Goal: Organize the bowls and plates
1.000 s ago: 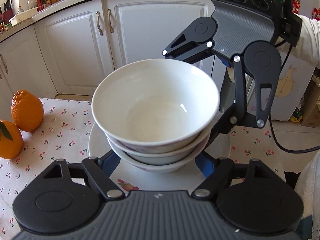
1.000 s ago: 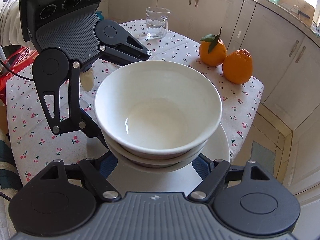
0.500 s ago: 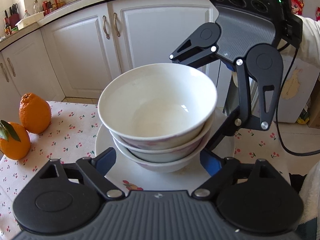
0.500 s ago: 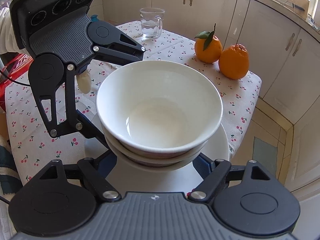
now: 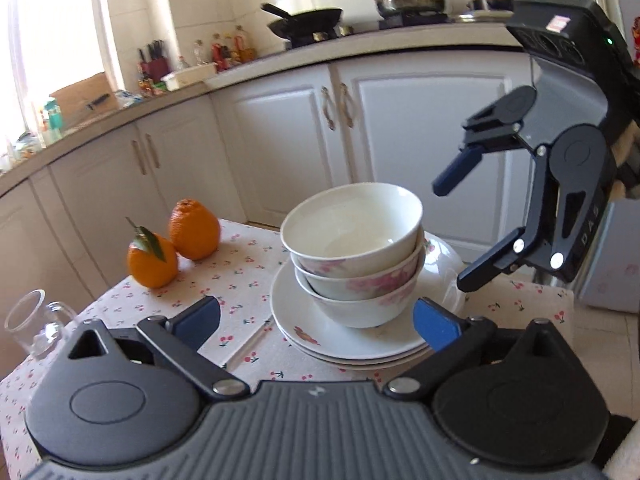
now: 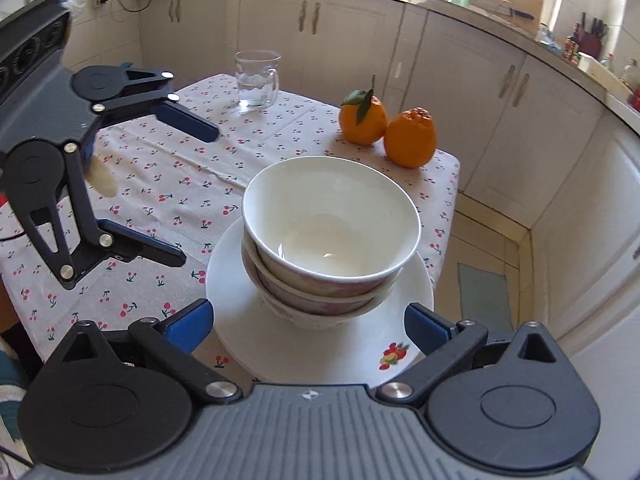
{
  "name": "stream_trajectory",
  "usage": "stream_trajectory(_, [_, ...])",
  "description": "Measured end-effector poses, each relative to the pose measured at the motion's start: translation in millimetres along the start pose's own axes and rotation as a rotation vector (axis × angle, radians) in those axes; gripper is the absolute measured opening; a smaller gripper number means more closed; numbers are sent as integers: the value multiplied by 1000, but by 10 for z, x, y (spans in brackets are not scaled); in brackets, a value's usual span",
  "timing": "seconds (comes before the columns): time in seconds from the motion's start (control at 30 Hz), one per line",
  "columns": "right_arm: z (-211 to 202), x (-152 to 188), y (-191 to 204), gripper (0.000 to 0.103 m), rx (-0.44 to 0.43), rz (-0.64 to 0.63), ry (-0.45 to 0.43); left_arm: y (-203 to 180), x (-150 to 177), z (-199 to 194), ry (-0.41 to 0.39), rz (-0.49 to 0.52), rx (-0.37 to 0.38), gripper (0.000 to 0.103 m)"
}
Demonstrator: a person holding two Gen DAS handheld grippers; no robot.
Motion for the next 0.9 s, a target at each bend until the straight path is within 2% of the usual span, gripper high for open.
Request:
stream_trajectory(0.07, [-105, 48, 88, 103, 69, 55, -17, -61, 21, -176, -41, -70, -77, 103])
stream_trajectory(0.17, [-219, 137, 202, 103, 193, 158, -39, -129, 53, -391, -56, -204, -163, 103])
stream_trajectory(0.33, [-400, 350, 382, 103, 327, 428, -65, -264, 69, -614, 9, -320, -339, 102])
stream_trajectory(0.43, [-521, 447, 551, 103, 362, 510, -85, -352, 73, -736, 30, -357, -406, 102])
stream_trajectory(0.57, [-729, 528, 772, 103, 384, 533, -109, -448, 83, -898, 55, -401, -441, 102])
stream_trajectory(0.67, [-913, 531, 915, 103, 436, 515, -134, -497, 88, -1004, 57, -432, -463, 102])
stream_trajectory(0.9, [-1215, 515, 1084, 103, 475, 475, -198, -613, 63, -1175, 41, -424, -503, 102])
Point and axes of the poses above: each gripper's, at about its wrist camera, not at the fingertips, and z roughly the way its jaws point, y to its left, x to its underside, the point moved 3 cm from there along z, roughly the way its jaws point
